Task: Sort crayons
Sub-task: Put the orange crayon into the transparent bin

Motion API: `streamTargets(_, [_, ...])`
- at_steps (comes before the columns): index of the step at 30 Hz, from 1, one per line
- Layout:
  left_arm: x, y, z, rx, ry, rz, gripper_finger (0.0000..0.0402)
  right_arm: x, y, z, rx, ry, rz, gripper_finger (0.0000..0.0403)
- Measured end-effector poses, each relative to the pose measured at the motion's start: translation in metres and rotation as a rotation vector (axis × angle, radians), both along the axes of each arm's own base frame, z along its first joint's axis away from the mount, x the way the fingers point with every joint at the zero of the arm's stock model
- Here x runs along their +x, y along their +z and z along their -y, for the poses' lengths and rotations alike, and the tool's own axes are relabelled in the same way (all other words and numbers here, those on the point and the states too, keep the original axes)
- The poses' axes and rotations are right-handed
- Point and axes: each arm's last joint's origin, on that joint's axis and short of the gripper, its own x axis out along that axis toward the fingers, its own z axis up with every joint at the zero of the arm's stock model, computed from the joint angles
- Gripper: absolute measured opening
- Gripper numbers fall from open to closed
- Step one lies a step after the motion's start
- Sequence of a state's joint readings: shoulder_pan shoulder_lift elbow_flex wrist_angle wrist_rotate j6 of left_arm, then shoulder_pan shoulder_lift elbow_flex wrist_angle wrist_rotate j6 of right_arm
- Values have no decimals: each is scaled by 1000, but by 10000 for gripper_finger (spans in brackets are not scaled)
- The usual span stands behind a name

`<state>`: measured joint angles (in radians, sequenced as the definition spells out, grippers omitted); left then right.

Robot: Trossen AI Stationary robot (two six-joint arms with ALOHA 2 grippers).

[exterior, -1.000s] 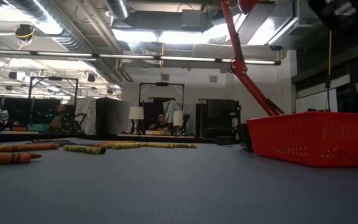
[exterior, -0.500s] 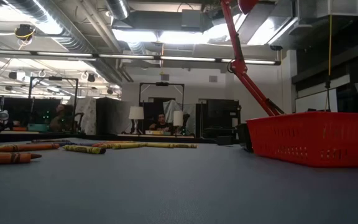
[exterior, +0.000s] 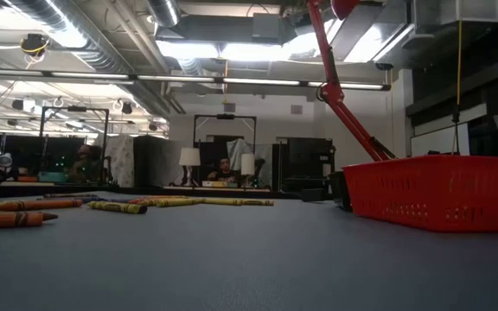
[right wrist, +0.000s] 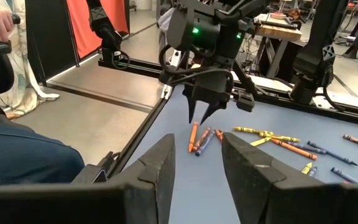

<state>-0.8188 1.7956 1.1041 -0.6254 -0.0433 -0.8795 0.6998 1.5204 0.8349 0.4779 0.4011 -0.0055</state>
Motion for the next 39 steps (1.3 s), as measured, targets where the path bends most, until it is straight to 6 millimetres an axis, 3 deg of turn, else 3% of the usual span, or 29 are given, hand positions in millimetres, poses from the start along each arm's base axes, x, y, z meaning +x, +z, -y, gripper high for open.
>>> streamTargets(11, [6,-25,4,-12,-15,9,90,0,-1,0,-5,1,-6,131])
streamTargets(21, [9,-24,3,-12,-25,6,73,0,-1,0,-5,1,-7,131])
streamTargets(39, [35,-15,-7,-36,11,62,69,0,-1,0,-5,1,-6,131])
